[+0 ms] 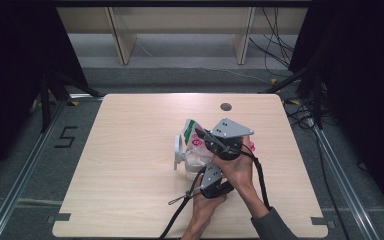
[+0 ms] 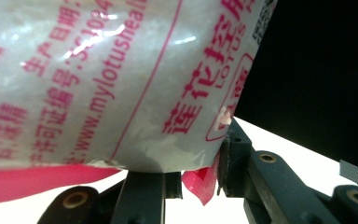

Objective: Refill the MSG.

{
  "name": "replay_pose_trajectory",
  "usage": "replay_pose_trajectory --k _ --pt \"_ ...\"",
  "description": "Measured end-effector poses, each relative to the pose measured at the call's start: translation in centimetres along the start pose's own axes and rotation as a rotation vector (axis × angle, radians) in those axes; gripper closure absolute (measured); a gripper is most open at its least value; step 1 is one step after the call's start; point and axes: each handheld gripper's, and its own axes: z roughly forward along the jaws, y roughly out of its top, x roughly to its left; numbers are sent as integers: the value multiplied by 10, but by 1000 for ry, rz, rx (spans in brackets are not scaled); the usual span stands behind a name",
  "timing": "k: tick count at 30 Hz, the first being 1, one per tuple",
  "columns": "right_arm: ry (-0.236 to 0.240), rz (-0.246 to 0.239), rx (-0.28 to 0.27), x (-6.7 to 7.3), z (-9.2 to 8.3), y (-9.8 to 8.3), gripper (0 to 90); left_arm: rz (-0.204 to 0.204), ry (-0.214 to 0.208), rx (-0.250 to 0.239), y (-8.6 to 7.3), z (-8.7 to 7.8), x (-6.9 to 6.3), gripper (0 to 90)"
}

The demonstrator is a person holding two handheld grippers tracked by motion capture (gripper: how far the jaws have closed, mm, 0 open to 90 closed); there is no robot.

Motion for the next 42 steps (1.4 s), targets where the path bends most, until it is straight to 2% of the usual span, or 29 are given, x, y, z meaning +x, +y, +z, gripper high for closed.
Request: replay_pose_trajectory --k 1,2,3,7,9,10,11,12,13,15,16,18,20,22,23,24,25,26,28,33,34,36,38,39,41,42 --pt "11 -7 11 0 0 0 900 -1 -9 4 0 0 1 741" --pt "-3 -14 8 2 2 -1 900 0 -7 5 -1 1 0 741" --pt "4 -9 26 2 2 -2 900 -4 -4 3 -1 1 0 741" --pt "5 9 5 0 1 -1 900 0 0 6 0 1 0 741" --pt "1 -18 18 -2 1 -1 900 1 2 4 -1 1 -1 741" --pt "15 5 9 -1 3 -2 900 2 2 4 -1 1 -1 741" --pt "20 14 23 -1 2 -2 900 3 3 1 -1 1 -1 741" --pt "-1 -8 7 -3 1 -1 900 0 -5 -17 -1 2 -1 741" --pt "14 12 11 -1 0 -1 900 2 4 -1 0 1 -1 742" --pt "7 -3 12 -1 1 -1 900 -3 -10 -20 -2 3 -1 741" --pt "6 -5 14 -1 2 -1 900 1 4 3 -1 1 -1 741" --pt "1 3 5 -1 1 -1 900 1 -4 -17 -1 2 -1 742" --pt "26 1 0 -1 1 0 900 5 2 -1 0 1 -2 742" --pt "-1 1 6 -1 2 -1 900 -1 4 -1 -1 1 -2 741" --pt "19 -1 15 -1 2 -2 900 -1 -6 -12 -2 2 -1 741" --pt "26 15 19 0 3 -2 900 2 3 1 -1 1 -1 742" --pt "9 0 13 -1 2 -1 900 -2 -12 -23 -1 3 -1 742" --pt "0 4 8 0 2 -1 900 -4 -11 -22 -1 3 -1 741" --pt "5 -18 19 -1 2 -1 900 2 0 5 -1 1 -1 741" --pt "9 26 18 0 -1 0 900 -2 -4 -11 -1 2 -1 741" --pt "-1 -5 8 -2 2 -1 900 2 -8 -8 -1 2 -1 742" --pt "8 5 32 0 4 -3 900 5 -1 5 -2 1 0 742" --pt "17 15 23 0 2 -2 900 2 3 -4 -1 1 -1 742" --pt "-7 -10 1 -2 1 -1 900 -1 -8 -17 -1 2 -1 742" --pt "14 0 19 -1 3 -2 900 8 -1 7 -1 1 0 742" --pt "3 -3 23 0 4 -3 900 6 0 7 -1 1 0 742"
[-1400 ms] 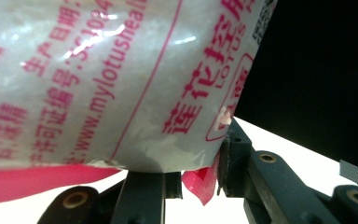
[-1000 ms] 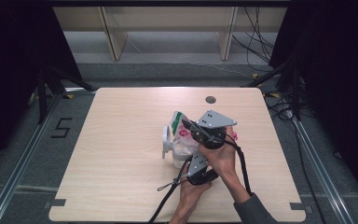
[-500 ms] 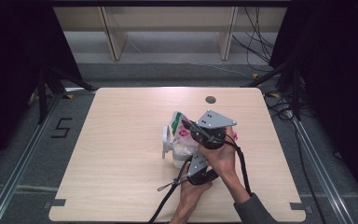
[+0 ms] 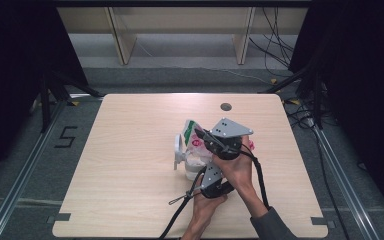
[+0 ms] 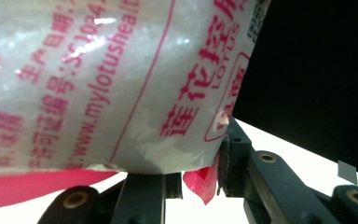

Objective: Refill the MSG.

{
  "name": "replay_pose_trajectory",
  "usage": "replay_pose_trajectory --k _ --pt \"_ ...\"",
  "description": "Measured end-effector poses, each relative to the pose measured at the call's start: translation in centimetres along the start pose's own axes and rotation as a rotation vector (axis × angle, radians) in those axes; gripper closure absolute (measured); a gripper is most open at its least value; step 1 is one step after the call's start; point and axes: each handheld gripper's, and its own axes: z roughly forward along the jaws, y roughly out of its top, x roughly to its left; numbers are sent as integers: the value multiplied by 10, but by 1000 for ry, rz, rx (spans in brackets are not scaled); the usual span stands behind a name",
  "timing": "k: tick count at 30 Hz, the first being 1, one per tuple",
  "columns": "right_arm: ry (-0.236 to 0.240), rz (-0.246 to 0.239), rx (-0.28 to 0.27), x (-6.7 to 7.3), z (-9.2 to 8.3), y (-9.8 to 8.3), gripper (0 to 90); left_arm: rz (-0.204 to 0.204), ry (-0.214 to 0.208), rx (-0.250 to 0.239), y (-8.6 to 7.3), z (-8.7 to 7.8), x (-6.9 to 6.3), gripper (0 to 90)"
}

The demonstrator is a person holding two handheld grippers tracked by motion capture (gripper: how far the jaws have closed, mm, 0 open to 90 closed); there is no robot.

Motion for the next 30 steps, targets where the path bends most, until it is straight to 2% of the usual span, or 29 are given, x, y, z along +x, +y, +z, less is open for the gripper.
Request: replay_pose_trajectory --k 2,3,4,6,7,9,12,13,14,16,17,19,20,22,25,26,30 --pt "15 14 4 0 -1 1 900 -3 1 -13 0 0 -1 742" --pt "18 15 -18 -1 -1 1 900 -9 -7 -29 0 1 -1 742" --pt "11 12 -17 -1 -2 2 900 -4 -2 -11 1 -1 -1 742" --pt "3 -12 -8 0 0 1 900 2 -2 -7 0 0 0 742" --pt "7 -6 6 1 0 1 900 -5 -2 -14 0 0 0 742" --pt "1 -4 -13 0 -1 2 900 -7 0 -14 1 -1 -1 742" --pt "1 -3 -10 1 0 2 900 0 3 -7 0 -1 0 742" --pt "8 -11 -5 1 0 1 900 -7 -1 -21 0 0 -1 742" --pt "-3 -1 -16 0 0 1 900 -8 0 -20 0 0 -1 742" --pt "17 17 -11 -2 -2 2 900 -6 4 -18 1 -1 -2 743" --pt "3 9 -26 -2 -2 2 900 -6 0 -18 1 -1 -2 743" --pt "11 -2 -10 -1 -2 2 900 -11 -2 -20 0 0 -2 743" --pt "0 -5 -14 -1 -1 1 900 -14 -11 -38 -1 1 -1 743" --pt "26 22 -12 0 0 1 900 -3 3 -17 1 -1 -1 743" --pt "-4 -10 -25 1 -1 3 900 -2 -1 -14 1 -1 -1 742" --pt "5 -3 -9 2 -1 2 900 -5 0 -13 1 -1 -1 742" --pt "16 6 -11 1 -2 2 900 -2 -1 -18 1 -1 -1 743"
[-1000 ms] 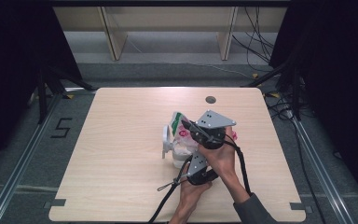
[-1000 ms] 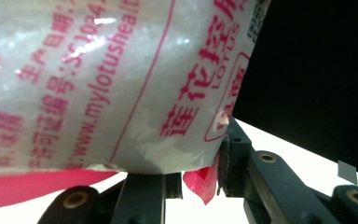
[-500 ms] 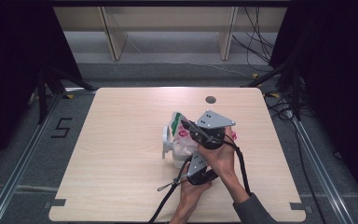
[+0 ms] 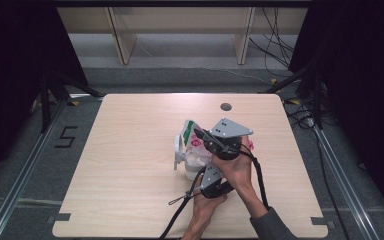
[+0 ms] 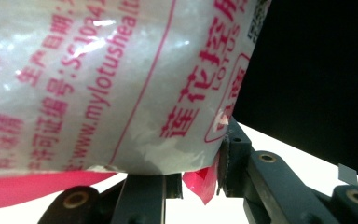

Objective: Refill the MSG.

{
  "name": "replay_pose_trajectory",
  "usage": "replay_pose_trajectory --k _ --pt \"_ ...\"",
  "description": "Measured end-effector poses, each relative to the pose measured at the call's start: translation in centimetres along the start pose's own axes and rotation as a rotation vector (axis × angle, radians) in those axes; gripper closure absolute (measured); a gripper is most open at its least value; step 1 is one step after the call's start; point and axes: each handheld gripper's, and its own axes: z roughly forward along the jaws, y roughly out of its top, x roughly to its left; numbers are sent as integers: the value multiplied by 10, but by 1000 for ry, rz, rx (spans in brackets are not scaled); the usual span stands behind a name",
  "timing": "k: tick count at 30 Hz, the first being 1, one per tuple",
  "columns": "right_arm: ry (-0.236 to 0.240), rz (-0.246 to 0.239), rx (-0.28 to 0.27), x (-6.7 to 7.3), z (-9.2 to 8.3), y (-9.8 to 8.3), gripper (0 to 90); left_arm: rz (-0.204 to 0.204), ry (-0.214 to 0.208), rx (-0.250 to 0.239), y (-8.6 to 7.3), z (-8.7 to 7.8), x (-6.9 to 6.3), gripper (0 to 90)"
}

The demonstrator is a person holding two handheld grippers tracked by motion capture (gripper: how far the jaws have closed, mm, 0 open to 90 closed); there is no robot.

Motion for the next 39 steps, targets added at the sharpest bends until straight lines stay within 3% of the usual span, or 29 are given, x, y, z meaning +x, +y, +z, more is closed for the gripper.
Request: replay_pose_trajectory --k 10,11,12,15,19,22,23,25,26,28,30,31,33,34,35,38,39 --pt "-13 -17 -7 2 3 0 900 5 4 6 -1 -1 1 743" --pt "-6 -9 1 3 2 0 900 45 9 39 0 -3 4 743" --pt "12 -7 -4 4 2 0 900 36 12 28 0 -2 3 743" --pt "-15 -24 -3 3 4 0 900 35 10 37 0 -2 3 743" --pt "9 -6 2 4 2 1 900 39 7 28 1 -3 3 743" --pt "-2 -21 9 3 4 -1 900 1 -6 -12 -2 0 2 743" --pt "10 -12 10 4 4 -1 900 39 0 24 -1 -2 4 743" --pt "-2 -10 -3 3 2 0 900 29 6 19 0 -3 2 743" --pt "-4 -2 -3 3 1 1 900 2 2 -1 0 -2 0 743" --pt "-2 -25 -3 2 3 0 900 3 4 9 -1 -1 1 743" --pt "-6 -16 -1 2 4 -1 900 1 5 0 -1 -1 0 743" --pt "14 -4 0 2 2 0 900 -1 5 -9 -1 -1 0 743" --pt "2 -16 -8 1 2 1 900 1 2 2 0 -1 0 743" --pt "6 -9 1 2 2 0 900 41 7 38 0 -3 3 743" --pt "-5 -21 0 2 4 -1 900 33 12 31 0 -2 2 743" --pt "-2 4 2 3 1 0 900 41 14 29 0 -3 2 743" --pt "-6 -13 -14 2 2 1 900 41 9 24 1 -3 2 743"
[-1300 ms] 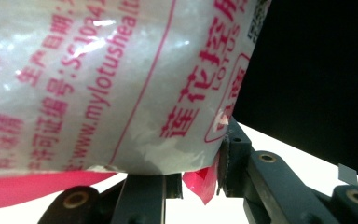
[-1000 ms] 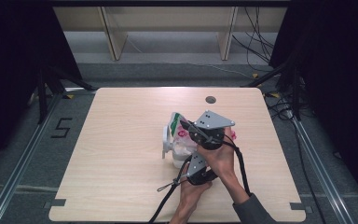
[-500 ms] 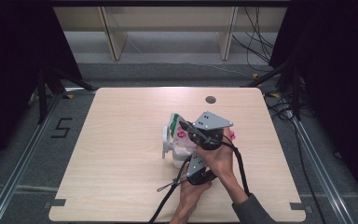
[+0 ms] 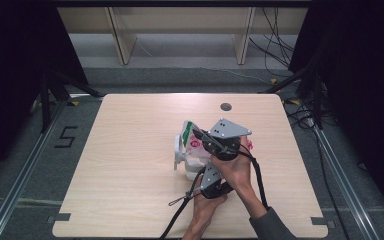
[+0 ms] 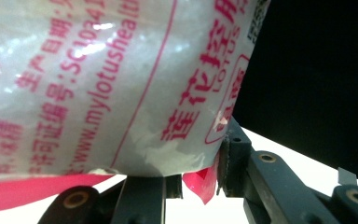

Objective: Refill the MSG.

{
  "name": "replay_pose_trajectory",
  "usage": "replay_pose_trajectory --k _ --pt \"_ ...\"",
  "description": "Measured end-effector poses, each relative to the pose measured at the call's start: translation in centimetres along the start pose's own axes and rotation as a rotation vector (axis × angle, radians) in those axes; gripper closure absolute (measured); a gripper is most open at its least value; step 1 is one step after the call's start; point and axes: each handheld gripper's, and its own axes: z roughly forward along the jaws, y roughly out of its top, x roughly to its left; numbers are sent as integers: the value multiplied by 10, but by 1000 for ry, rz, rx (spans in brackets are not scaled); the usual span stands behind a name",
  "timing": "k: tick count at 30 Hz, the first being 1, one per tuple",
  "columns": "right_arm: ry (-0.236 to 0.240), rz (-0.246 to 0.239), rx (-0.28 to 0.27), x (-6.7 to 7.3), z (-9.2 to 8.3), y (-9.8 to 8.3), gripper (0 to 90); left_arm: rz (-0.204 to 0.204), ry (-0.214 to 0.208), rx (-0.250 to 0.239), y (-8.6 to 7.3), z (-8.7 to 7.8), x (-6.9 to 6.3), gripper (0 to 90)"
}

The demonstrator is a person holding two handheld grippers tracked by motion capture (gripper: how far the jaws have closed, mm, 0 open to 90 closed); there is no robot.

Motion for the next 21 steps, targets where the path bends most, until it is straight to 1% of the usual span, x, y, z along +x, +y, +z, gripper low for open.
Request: replay_pose_trajectory --k 1,3,4,5,6,7,8,10,11,12,13,14,15,16,17,18,19,20,21 --pt "9 -4 8 1 0 0 900 -7 4 5 0 0 0 743" --pt "0 -14 20 3 1 -1 900 -2 8 4 -1 1 0 743" --pt "14 -6 24 3 1 -1 900 -3 5 3 0 0 0 743" --pt "18 0 20 2 0 0 900 7 8 6 0 -1 0 743" --pt "21 10 17 2 0 1 900 2 6 6 1 -1 0 743" --pt "20 5 17 3 0 1 900 4 4 5 1 0 0 743" --pt "6 -14 12 3 1 0 900 -7 1 4 0 1 0 743" --pt "-8 -22 20 2 2 -1 900 2 4 8 -1 1 0 743" --pt "7 -8 23 1 2 -1 900 0 3 8 0 0 0 743" --pt "20 11 23 1 0 0 900 10 9 14 1 -1 0 743" --pt "12 22 16 1 -1 0 900 4 4 4 2 0 0 744" --pt "7 1 5 2 -1 1 900 2 4 3 2 0 0 743" --pt "1 -13 6 2 0 1 900 -2 2 0 1 1 -1 743" --pt "3 -13 20 2 0 1 900 4 0 3 0 1 0 743" --pt "4 -4 24 2 1 0 900 2 6 6 0 1 0 743" --pt "3 -7 13 1 1 0 900 4 5 3 1 0 0 743" --pt "12 2 12 2 0 0 900 0 6 5 1 0 0 744" --pt "6 -8 6 2 0 1 900 -2 2 -1 1 1 1 743" --pt "16 -13 15 2 0 1 900 -10 -1 2 1 1 0 743"
